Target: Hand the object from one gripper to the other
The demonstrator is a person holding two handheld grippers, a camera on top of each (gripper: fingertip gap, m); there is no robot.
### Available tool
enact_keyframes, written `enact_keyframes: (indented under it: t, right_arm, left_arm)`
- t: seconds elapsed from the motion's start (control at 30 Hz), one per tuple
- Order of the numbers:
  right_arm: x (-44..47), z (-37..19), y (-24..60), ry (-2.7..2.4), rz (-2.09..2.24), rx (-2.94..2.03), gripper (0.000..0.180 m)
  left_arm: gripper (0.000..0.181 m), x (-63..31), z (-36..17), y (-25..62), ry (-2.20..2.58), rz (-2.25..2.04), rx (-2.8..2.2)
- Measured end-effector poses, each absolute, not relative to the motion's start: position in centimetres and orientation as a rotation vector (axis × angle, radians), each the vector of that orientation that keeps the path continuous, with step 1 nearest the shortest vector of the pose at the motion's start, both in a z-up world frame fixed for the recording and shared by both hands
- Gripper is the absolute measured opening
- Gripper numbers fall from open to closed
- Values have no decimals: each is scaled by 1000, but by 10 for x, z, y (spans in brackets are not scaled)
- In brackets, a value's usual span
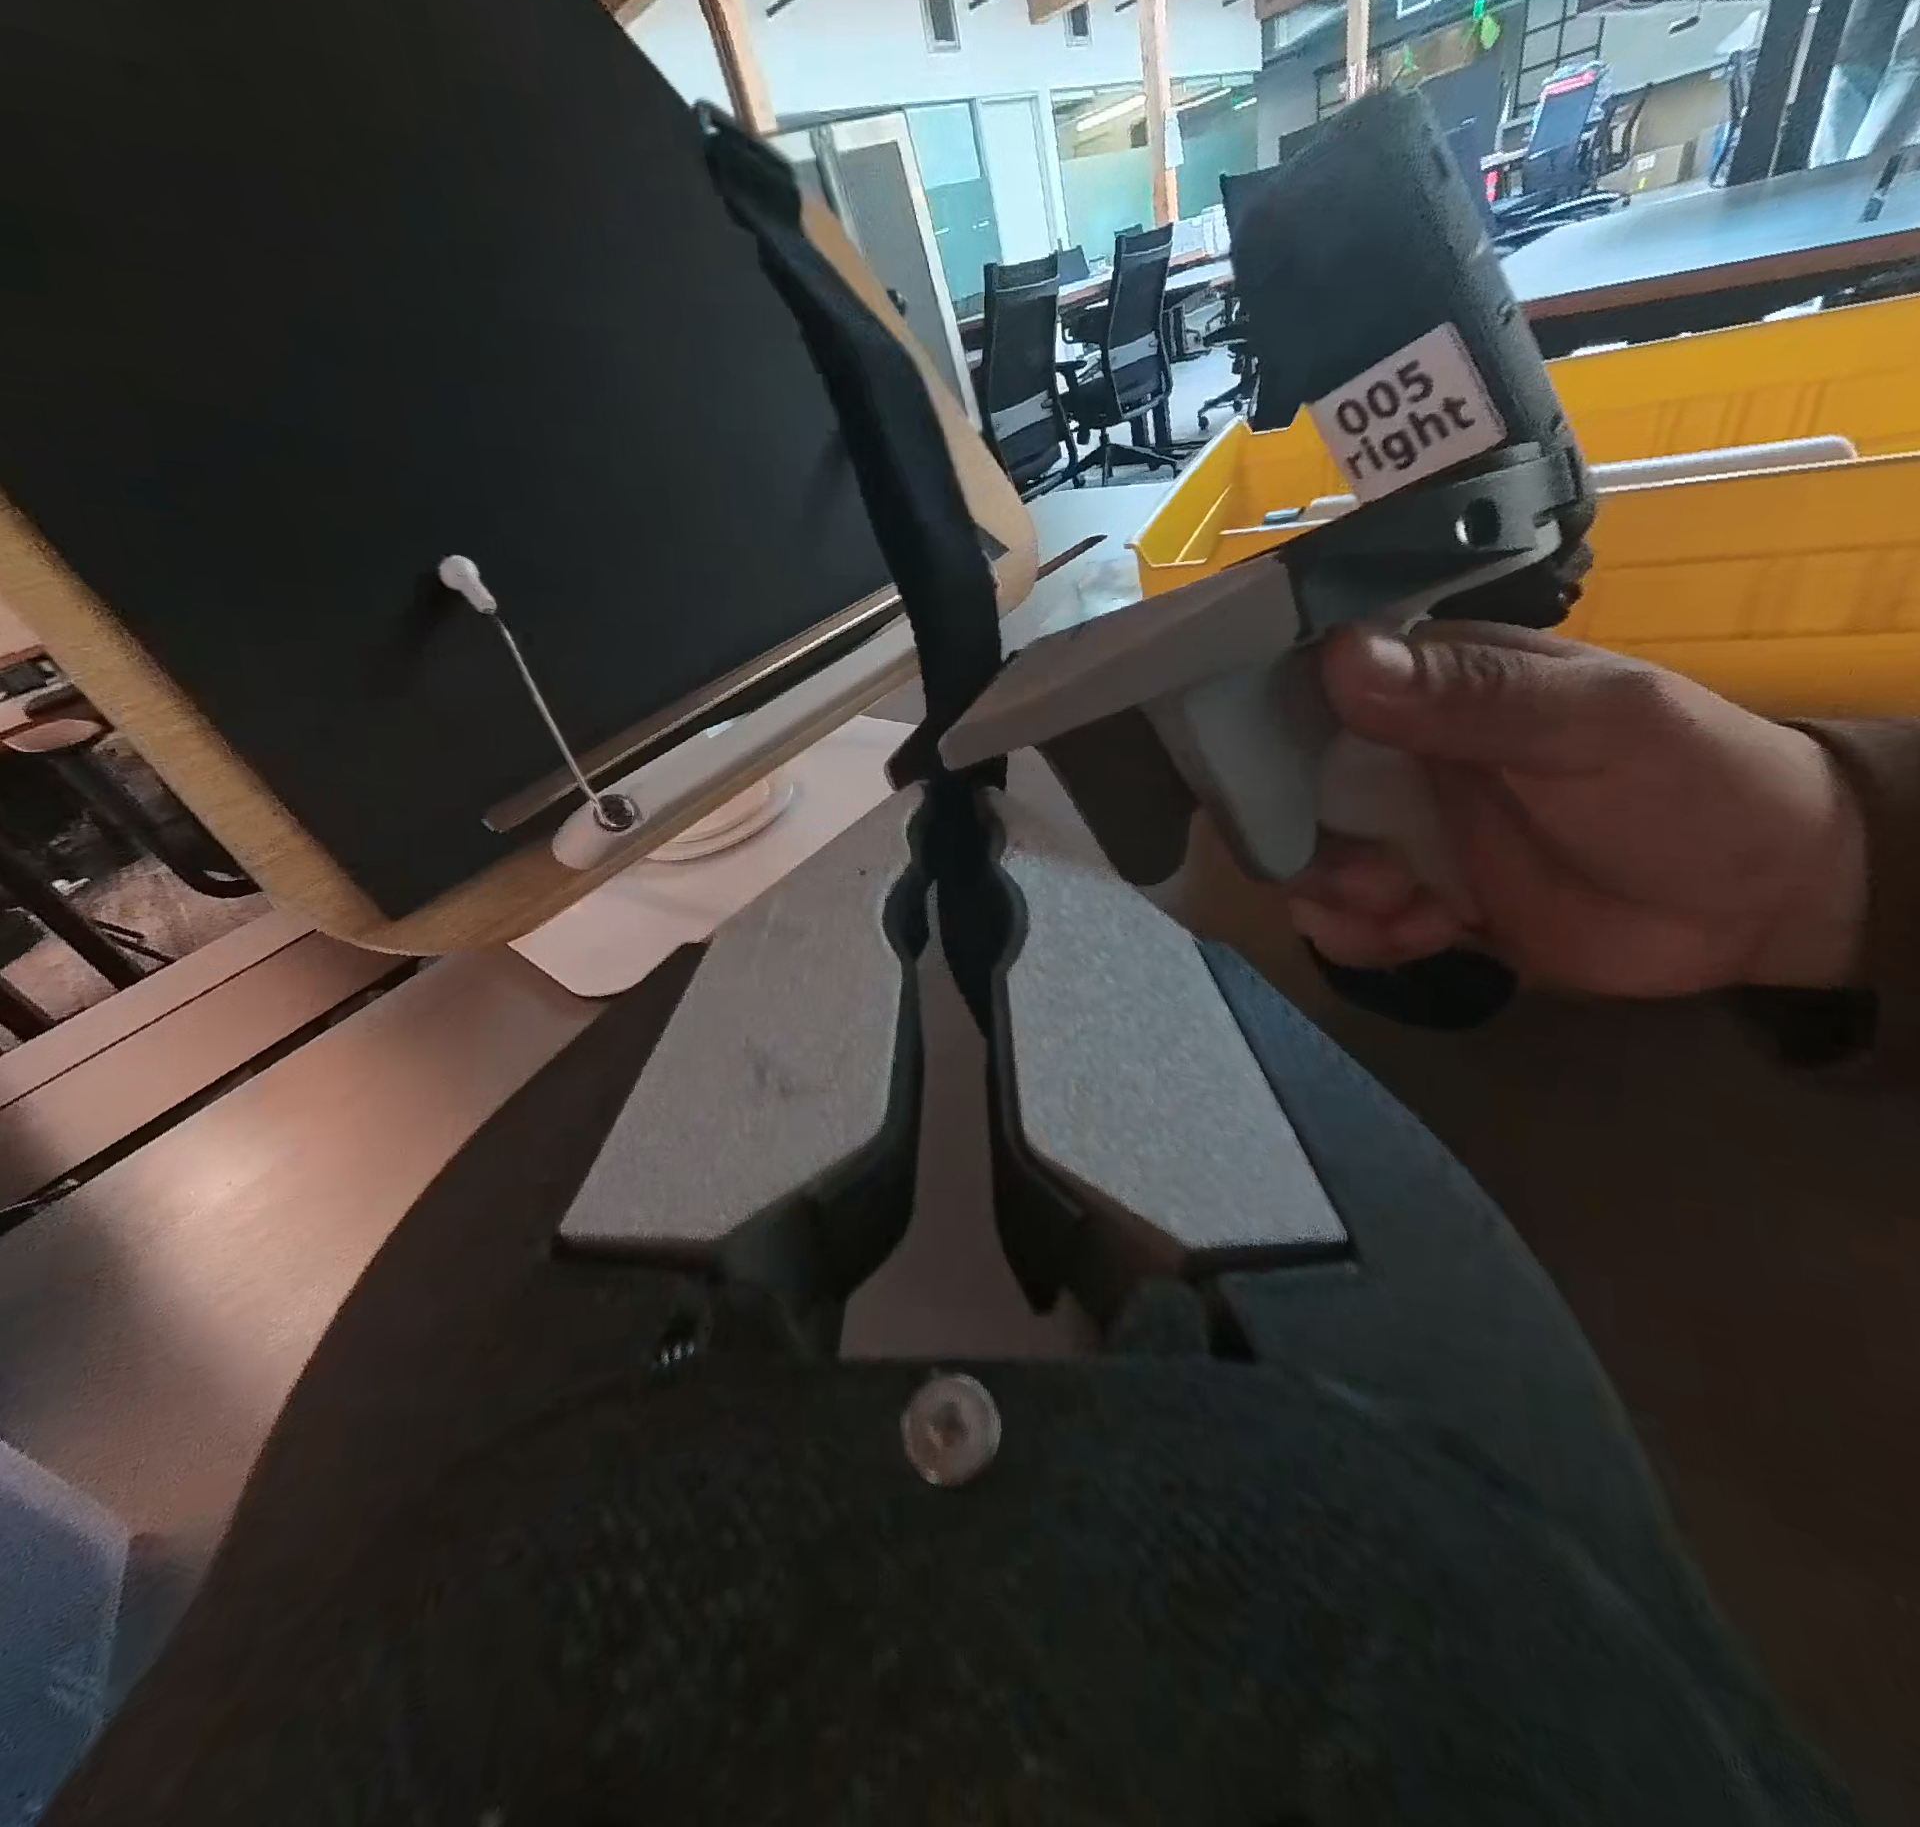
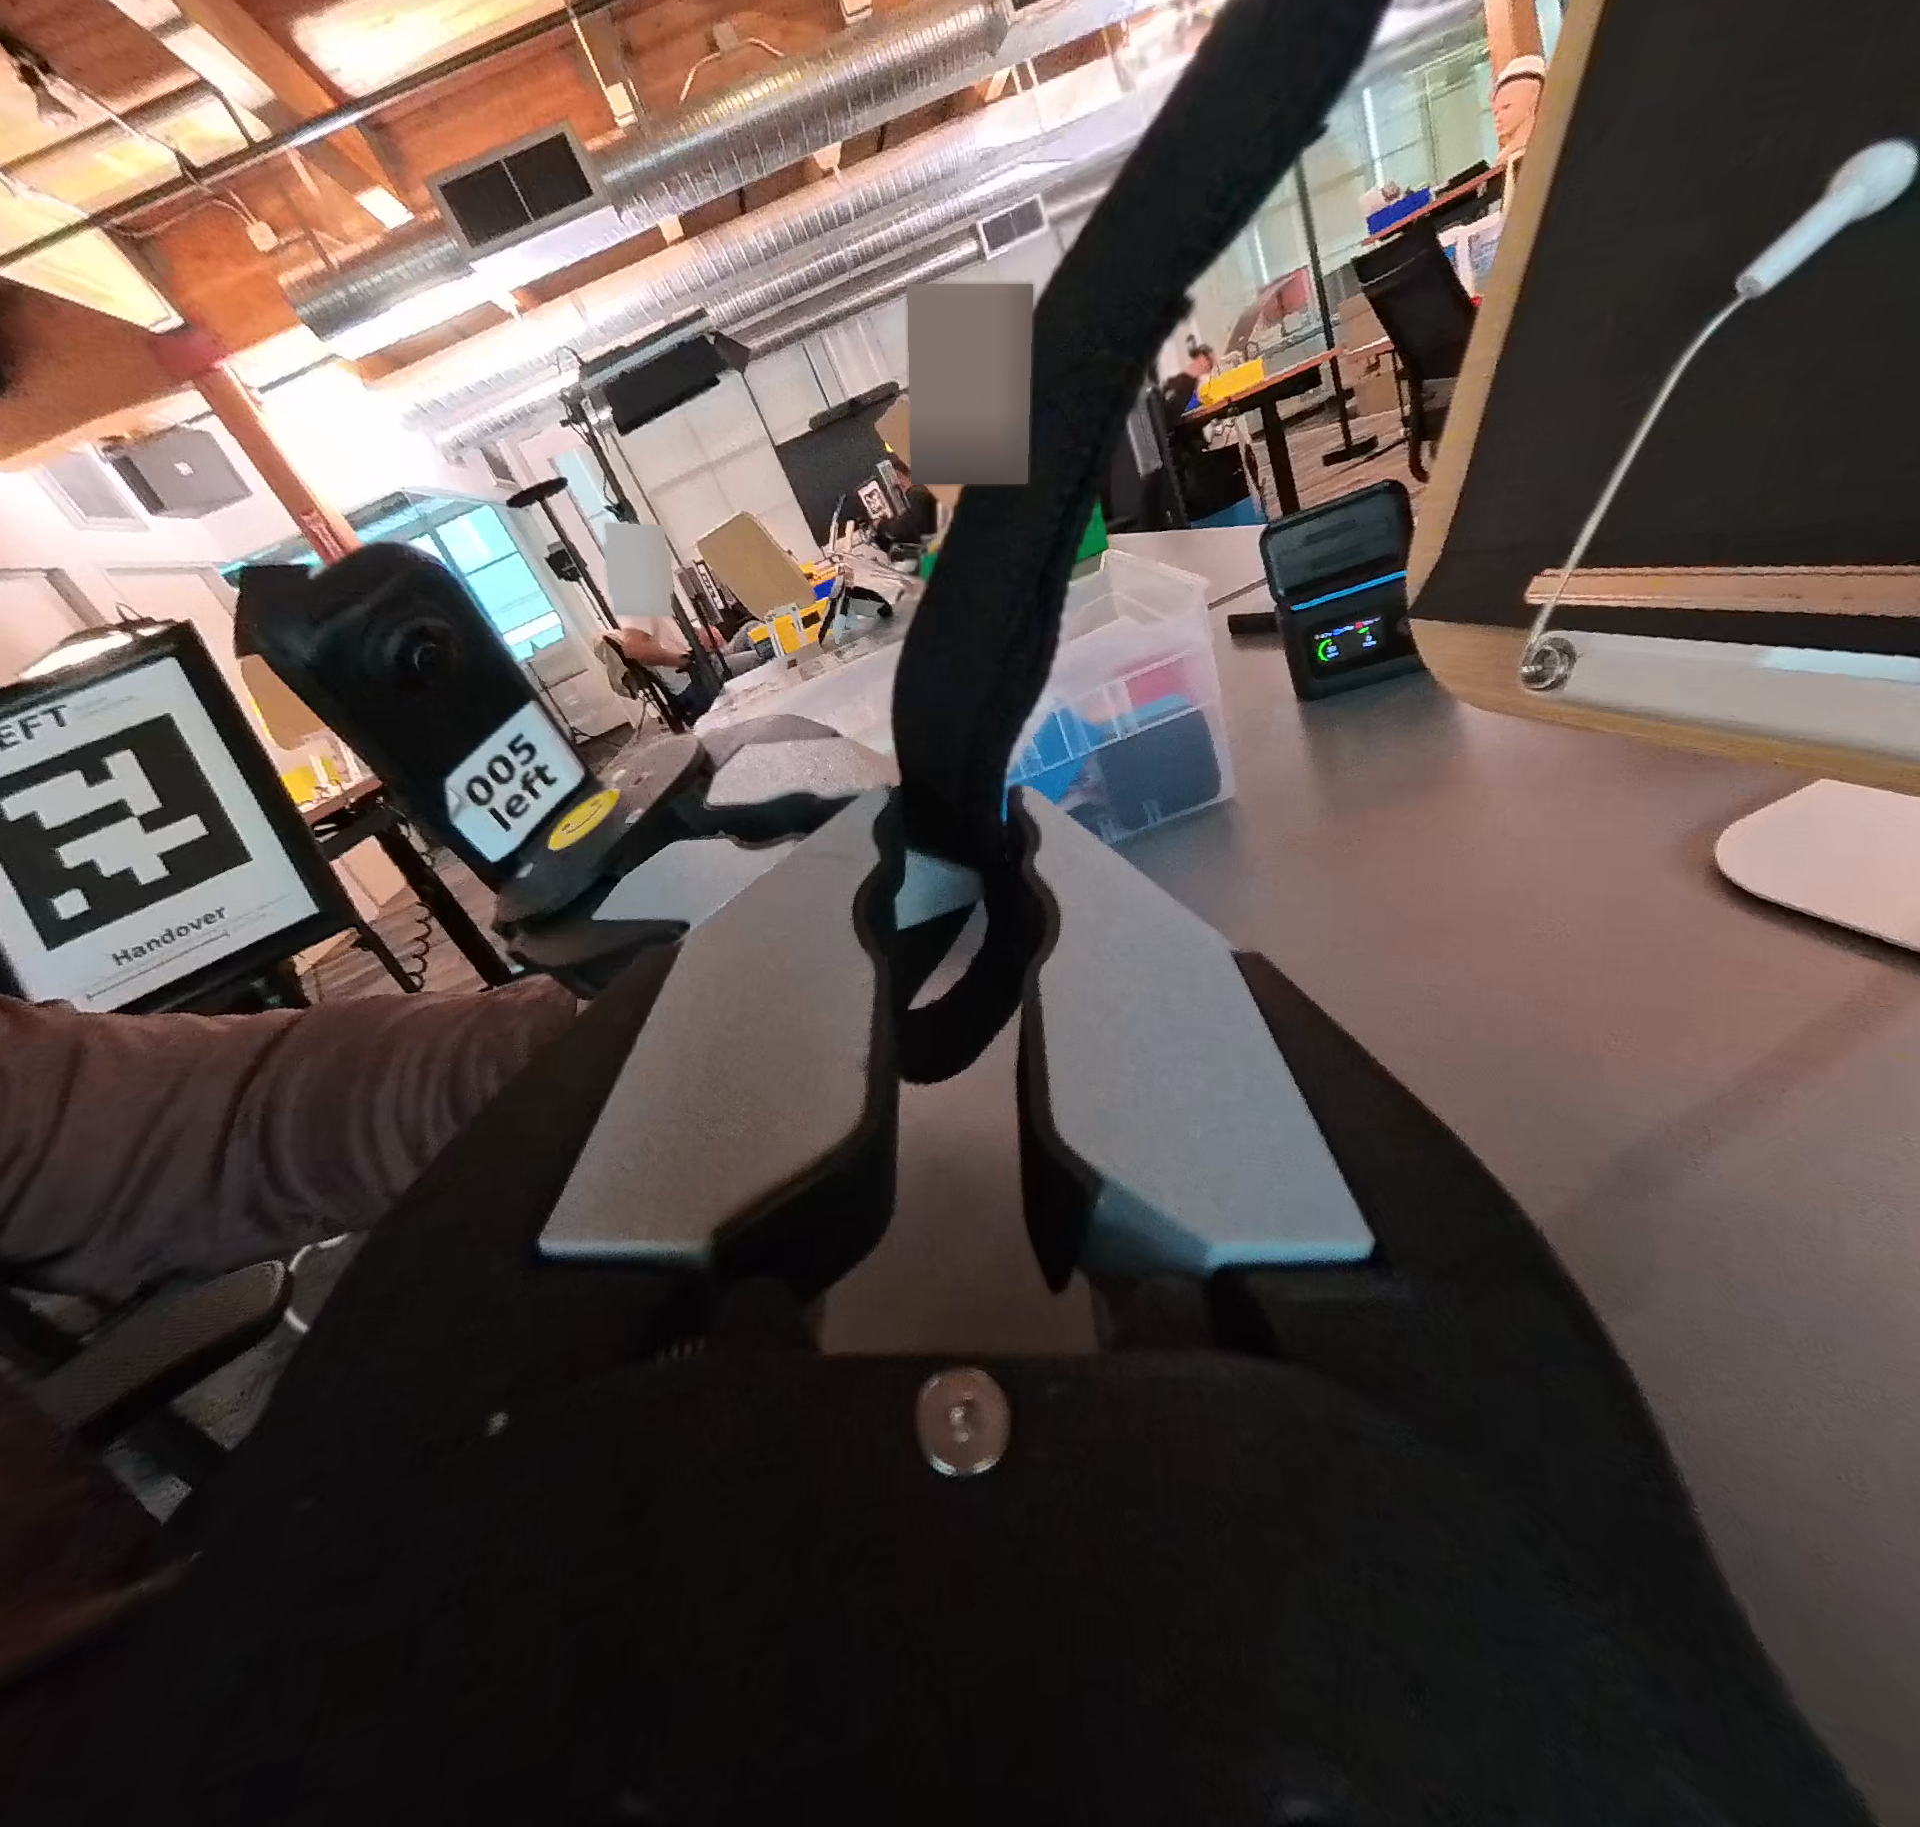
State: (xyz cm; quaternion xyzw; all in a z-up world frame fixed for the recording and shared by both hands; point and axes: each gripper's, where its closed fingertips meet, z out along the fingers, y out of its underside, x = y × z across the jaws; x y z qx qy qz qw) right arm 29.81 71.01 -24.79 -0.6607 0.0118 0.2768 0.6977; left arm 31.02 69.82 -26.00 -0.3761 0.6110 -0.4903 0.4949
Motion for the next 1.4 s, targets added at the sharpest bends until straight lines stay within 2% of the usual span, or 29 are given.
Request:
enact_keyframes:
  t: [0.37, 0.6, 0.93, 1.1, 1.17, 1.27, 1.4]
  right_arm:
    - [303, -232, 702, 48, 627, -1419, 16]
    - [307, -233, 699, 86, 650, -1443, 2]
    - [310, -232, 696, 32, 490, -1516, 1]
    - [315, -230, 692, -11, 363, -1549, 1]
    - [313, -231, 691, -57, 318, -1572, 1]
    - [299, -244, 692, -201, 254, -1671, 1]
    - [276, -273, 696, -433, 91, -1816, 1]
  left_arm:
    - [1, 311, -269, 690, 1539, -1174, -877]
    - [3, 311, -274, 680, 1569, -1136, -830]
    - [14, 308, -274, 677, 1586, -1273, -898]
    - [29, 303, -266, 674, 1592, -1409, -923]
    - [30, 303, -260, 681, 1554, -1437, -945]
    - [28, 300, -248, 692, 1474, -1505, -963]
    - [41, 293, -237, 687, 1458, -1690, -973]
